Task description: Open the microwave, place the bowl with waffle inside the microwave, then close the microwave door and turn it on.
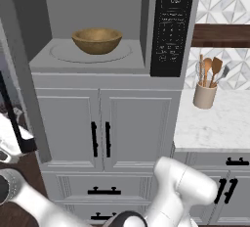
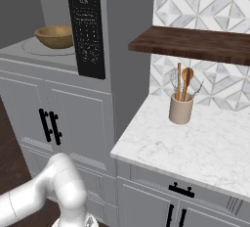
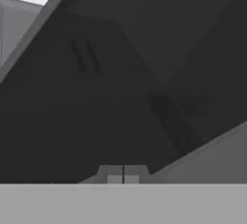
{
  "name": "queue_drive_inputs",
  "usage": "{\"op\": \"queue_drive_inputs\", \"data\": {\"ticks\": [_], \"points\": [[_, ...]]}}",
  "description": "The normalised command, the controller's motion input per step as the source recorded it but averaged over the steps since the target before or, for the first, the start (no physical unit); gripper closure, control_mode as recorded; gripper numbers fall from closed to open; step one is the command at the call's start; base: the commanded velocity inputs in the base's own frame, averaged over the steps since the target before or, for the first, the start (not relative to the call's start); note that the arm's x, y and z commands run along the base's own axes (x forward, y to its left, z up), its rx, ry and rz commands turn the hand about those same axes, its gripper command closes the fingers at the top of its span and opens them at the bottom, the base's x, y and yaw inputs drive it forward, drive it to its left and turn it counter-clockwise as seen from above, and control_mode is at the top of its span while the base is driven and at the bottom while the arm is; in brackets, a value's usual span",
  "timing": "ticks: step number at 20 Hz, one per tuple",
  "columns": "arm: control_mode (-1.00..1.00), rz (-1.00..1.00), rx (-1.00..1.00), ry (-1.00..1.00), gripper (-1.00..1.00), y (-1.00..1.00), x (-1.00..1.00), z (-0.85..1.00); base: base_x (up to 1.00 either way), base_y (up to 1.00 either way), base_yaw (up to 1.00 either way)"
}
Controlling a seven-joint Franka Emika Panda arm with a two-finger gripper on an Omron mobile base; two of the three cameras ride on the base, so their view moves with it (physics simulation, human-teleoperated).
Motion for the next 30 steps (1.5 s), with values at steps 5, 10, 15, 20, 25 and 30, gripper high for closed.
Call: {"op": "queue_drive_inputs", "data": {"ticks": [5, 10, 15, 20, 25, 30], "points": [[-1.00, -0.01, 0.58, -0.13, 1.00, -1.00, 0.00, 0.76, 0.00, 0.00, 0.00], [-1.00, -0.01, 0.61, -0.04, 1.00, -1.00, 0.00, 0.76, 0.00, 0.00, 0.00], [-1.00, 0.00, 0.63, -0.02, 1.00, -1.00, 0.20, 0.48, 0.00, 0.00, 0.00], [-1.00, 0.00, 0.39, -0.05, 1.00, -0.96, 0.89, 0.00, 0.00, 0.00, 0.00], [-1.00, 0.00, 0.20, 0.00, 1.00, -0.72, 1.00, -0.04, 0.00, 0.00, 0.00], [-1.00, 0.05, 0.11, 0.00, 1.00, -0.51, 1.00, -0.13, 0.00, 0.00, 0.00]]}}
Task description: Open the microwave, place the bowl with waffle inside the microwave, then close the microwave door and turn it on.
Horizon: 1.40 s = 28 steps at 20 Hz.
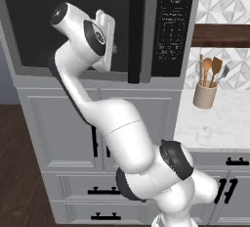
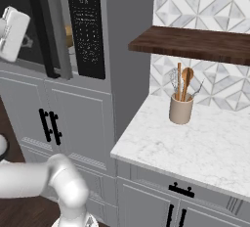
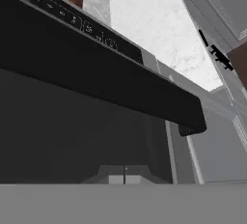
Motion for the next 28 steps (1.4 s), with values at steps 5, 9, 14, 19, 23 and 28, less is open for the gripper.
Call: {"op": "queue_drive_inputs", "data": {"ticks": [5, 9, 14, 19, 23, 28], "points": [[-1.00, 0.11, 0.10, 0.05, 1.00, -0.57, 1.00, -0.12, 0.00, 0.00, 0.00], [-1.00, 0.13, 0.09, 0.16, 1.00, -0.66, 1.00, -0.24, 0.00, 0.00, 0.00], [-1.00, 0.15, 0.02, 0.11, 1.00, -0.45, 0.92, -0.52, 0.00, 0.00, 0.00], [-1.00, 0.11, -0.08, -0.26, 1.00, 0.08, -0.68, -0.46, 0.00, 0.00, 0.00], [-1.00, 0.01, 0.00, -0.26, 1.00, 0.00, -1.00, 0.00, 0.00, 0.00, 0.00], [-1.00, -0.12, 0.00, -0.23, 1.00, -0.19, -1.00, 0.11, 0.00, 0.00, 0.00]]}}
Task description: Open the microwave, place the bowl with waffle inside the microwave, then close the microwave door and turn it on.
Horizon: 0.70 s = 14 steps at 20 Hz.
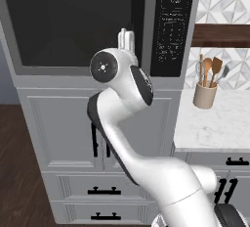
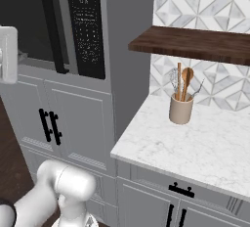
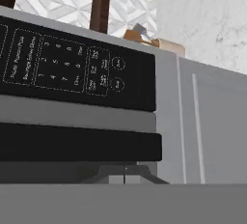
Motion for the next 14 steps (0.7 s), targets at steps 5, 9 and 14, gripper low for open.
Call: {"op": "queue_drive_inputs", "data": {"ticks": [5, 9, 14], "points": [[-1.00, -0.12, 0.02, -0.20, 1.00, -0.39, -1.00, 0.20, 0.00, 0.00, 0.00], [-1.00, -0.05, 0.13, -0.07, 1.00, -0.41, -0.97, 0.33, 0.00, 0.00, 0.00], [-1.00, 0.02, 0.21, 0.00, 1.00, -0.62, -0.54, 0.12, 0.00, 0.00, 0.00]]}}
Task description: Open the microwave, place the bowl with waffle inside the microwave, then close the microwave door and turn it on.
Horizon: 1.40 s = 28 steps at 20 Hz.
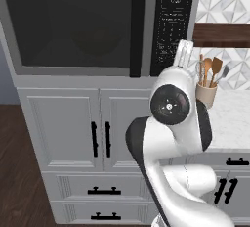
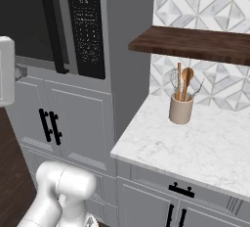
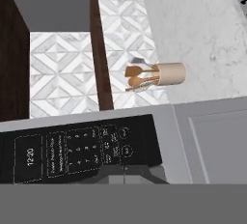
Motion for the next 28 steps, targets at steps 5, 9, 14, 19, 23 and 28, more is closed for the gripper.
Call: {"op": "queue_drive_inputs", "data": {"ticks": [5, 9, 14, 19, 23, 28], "points": [[-1.00, 0.09, 0.18, 0.00, 1.00, -0.65, -0.05, 0.00, 0.00, 0.00, 0.00], [-1.00, 0.12, 0.10, 0.00, 1.00, -0.36, 0.27, -0.02, 0.00, 0.00, 0.00], [-1.00, 0.05, 0.00, 0.00, 1.00, 0.00, 0.55, -0.08, 0.00, 0.00, 0.00], [-1.00, 0.00, 0.00, 0.00, 1.00, 0.00, 0.34, -0.06, 0.00, 0.00, 0.00], [-1.00, 0.00, 0.00, 0.00, 1.00, -0.09, 0.31, -0.01, 0.00, 0.00, 0.00], [-1.00, 0.00, 0.00, 0.00, 1.00, -0.08, 0.43, -0.01, 0.00, 0.00, 0.00]]}}
